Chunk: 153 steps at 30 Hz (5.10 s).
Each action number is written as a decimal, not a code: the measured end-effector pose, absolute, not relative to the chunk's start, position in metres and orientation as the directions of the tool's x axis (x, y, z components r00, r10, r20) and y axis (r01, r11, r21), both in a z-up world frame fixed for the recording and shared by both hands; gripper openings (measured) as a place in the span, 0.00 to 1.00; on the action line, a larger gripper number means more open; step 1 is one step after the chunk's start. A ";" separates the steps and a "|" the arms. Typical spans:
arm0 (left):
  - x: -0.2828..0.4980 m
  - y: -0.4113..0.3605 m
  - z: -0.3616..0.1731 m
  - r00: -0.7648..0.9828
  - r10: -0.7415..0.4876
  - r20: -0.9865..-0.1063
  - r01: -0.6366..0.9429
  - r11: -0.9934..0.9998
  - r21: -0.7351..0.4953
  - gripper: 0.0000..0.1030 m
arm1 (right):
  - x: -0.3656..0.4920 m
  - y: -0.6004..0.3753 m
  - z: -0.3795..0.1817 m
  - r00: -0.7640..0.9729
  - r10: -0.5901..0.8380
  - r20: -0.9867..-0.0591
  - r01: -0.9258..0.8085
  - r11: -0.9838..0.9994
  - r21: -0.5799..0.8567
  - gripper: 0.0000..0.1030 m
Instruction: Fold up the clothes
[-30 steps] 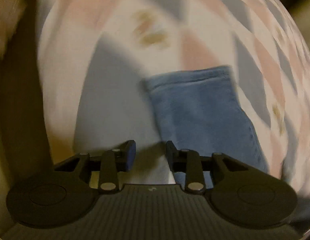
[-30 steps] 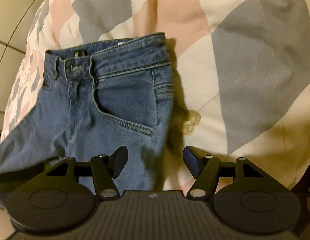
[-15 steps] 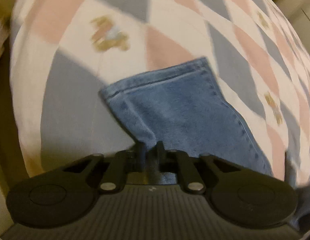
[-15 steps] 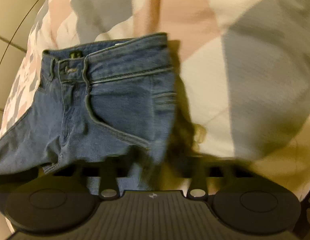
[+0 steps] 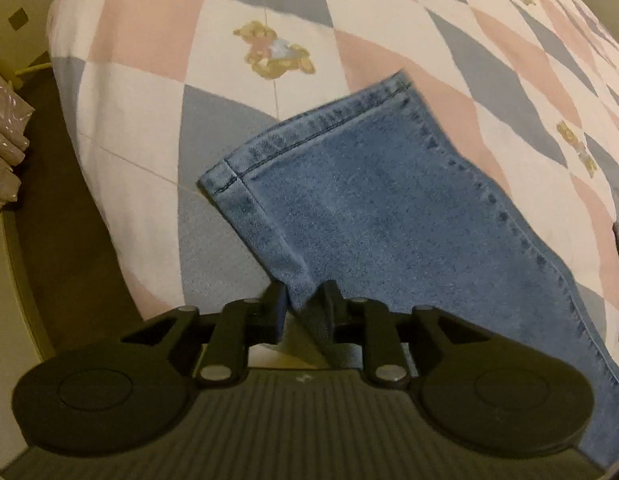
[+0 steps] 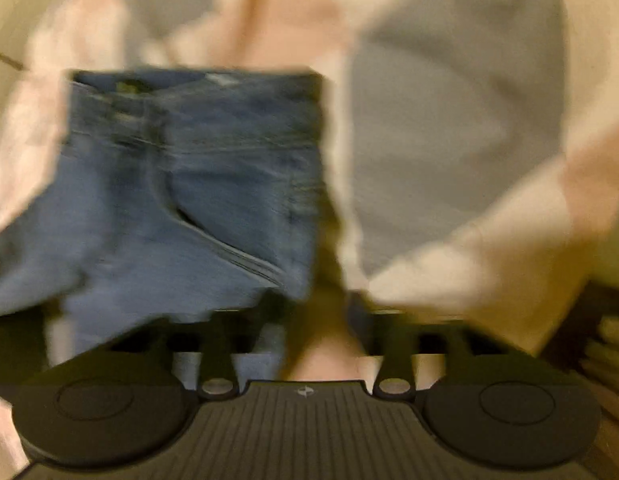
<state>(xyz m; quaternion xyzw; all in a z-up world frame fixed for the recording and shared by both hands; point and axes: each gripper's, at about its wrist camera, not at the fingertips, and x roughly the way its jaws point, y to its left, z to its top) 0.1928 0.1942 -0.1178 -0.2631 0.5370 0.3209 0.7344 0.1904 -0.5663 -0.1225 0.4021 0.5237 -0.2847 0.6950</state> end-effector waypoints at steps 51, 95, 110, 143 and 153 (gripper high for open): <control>0.540 0.131 0.090 0.722 0.172 -0.670 -0.384 0.905 -0.182 0.52 | 0.378 -0.370 -0.109 0.403 0.334 -0.852 0.380 0.786 0.488 0.53; 0.349 0.253 -0.144 0.560 -0.066 -0.826 -0.782 0.288 -0.553 0.34 | 0.369 -0.314 -0.112 0.291 0.336 -0.896 0.410 0.802 0.434 0.66; 0.430 0.243 -0.080 0.697 0.002 -0.717 -0.521 0.689 -0.504 0.01 | 0.344 -0.318 -0.098 0.315 0.238 -0.919 0.486 0.791 0.372 0.67; 0.133 0.091 -0.103 0.284 0.013 -0.959 -0.745 0.632 -0.213 0.49 | 0.151 -0.600 -0.075 0.507 0.030 -0.861 0.617 0.684 0.388 0.66; 0.111 0.091 -0.131 0.389 -0.028 -0.921 -0.845 0.388 -0.368 0.61 | 0.161 -0.634 -0.110 0.588 0.142 -0.796 0.571 0.624 0.533 0.57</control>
